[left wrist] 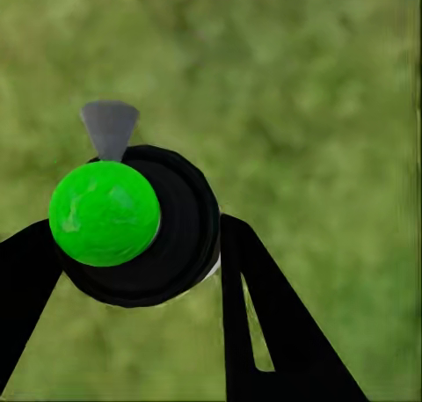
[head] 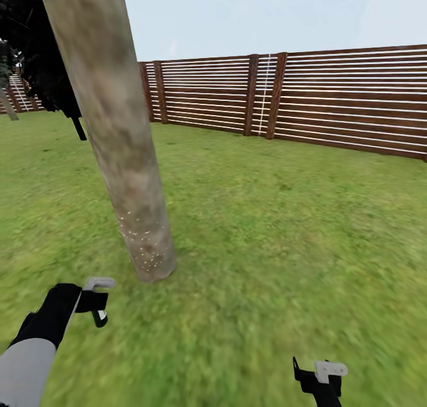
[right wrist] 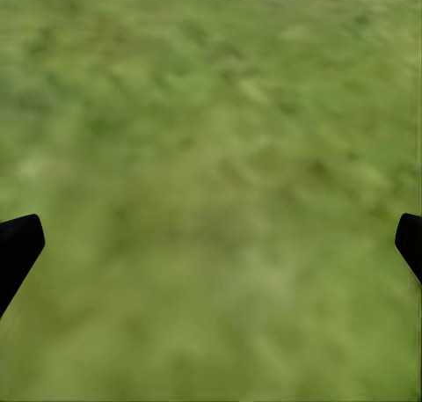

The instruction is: In the garden, pick up the pesticide atomizer on the floor and spray pesticide onto both trees until each tree trunk is fully covered.

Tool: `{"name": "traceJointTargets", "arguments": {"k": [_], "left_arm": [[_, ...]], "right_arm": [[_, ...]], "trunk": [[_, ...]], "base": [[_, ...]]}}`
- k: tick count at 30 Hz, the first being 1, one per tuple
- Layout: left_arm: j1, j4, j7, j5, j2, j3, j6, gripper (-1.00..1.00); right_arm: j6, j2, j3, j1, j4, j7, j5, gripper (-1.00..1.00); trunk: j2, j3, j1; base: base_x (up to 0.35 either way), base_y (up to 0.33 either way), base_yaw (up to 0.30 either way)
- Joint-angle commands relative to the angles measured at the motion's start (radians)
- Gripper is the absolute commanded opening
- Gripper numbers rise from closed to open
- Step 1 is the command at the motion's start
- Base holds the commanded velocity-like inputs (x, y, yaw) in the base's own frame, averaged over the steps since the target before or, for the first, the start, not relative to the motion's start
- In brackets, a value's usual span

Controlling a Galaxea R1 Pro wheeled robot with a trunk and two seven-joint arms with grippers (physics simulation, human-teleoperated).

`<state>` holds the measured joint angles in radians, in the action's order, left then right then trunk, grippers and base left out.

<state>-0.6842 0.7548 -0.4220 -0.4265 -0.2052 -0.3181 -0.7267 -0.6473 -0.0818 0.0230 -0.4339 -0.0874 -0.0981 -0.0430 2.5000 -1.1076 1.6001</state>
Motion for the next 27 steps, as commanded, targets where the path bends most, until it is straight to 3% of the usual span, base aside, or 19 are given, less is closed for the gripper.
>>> {"name": "traceJointTargets", "arguments": {"k": [1, 4, 5, 7, 10, 14, 21, 27], "left_arm": [[0.0, -0.033, 0.022, -0.001, 0.0, -0.001, 0.06, -1.0], [0.0, -0.076, 0.105, 0.001, 0.0, -0.034, 0.106, -1.0], [0.0, -0.091, 0.123, 0.004, 0.0, -0.066, 0.114, -1.0], [0.0, -0.094, 0.129, 0.018, 0.007, -0.081, 0.118, -1.0], [0.0, -0.097, 0.132, 0.045, 0.027, -0.086, 0.122, -1.0], [0.001, -0.097, 0.135, 0.041, 0.05, -0.085, 0.124, -1.0], [0.039, -0.085, 0.137, 0.041, 0.052, -0.084, 0.124, -1.0], [0.044, -0.095, 0.137, 0.04, 0.055, -0.079, 0.124, -1.0]], "right_arm": [[0.0, -0.001, 0.0, 0.0, 0.0, -0.001, 0.0, 1.0], [0.0, 0.0, 0.0, 0.0, 0.0, 0.0, 0.0, 1.0], [0.0, 0.001, 0.0, 0.0, 0.0, 0.0, 0.0, 1.0], [0.0, 0.002, 0.0, 0.0, 0.0, 0.0, 0.0, 1.0], [0.0, 0.002, 0.0, 0.0, 0.0, 0.0, 0.0, 1.0], [0.0, 0.002, 0.0, 0.0, 0.0, 0.0, 0.0, 1.0], [0.0, 0.002, 0.0, 0.0, 0.0, 0.0, 0.0, 1.0], [0.0, 0.004, 0.001, 0.0, 0.0, 0.0, 0.0, 1.0]], "trunk": [[0.0, 0.0, 0.0], [0.0, 0.0, 0.0], [0.0, 0.0, 0.0], [0.0, 0.0, 0.0], [0.0, 0.0, 0.0], [0.0, 0.0, 0.0], [0.0, 0.0, 0.0], [0.0, 0.0, 0.0]], "base": [[0.136, -0.231, 0.013], [0.164, -0.238, 0.004], [0.174, -0.24, 0.0], [0.136, -0.25, 0.0], [0.036, -0.269, 0.0], [0.002, -0.275, 0.0], [0.0, -0.279, 0.011], [0.053, -0.278, 0.237]]}}
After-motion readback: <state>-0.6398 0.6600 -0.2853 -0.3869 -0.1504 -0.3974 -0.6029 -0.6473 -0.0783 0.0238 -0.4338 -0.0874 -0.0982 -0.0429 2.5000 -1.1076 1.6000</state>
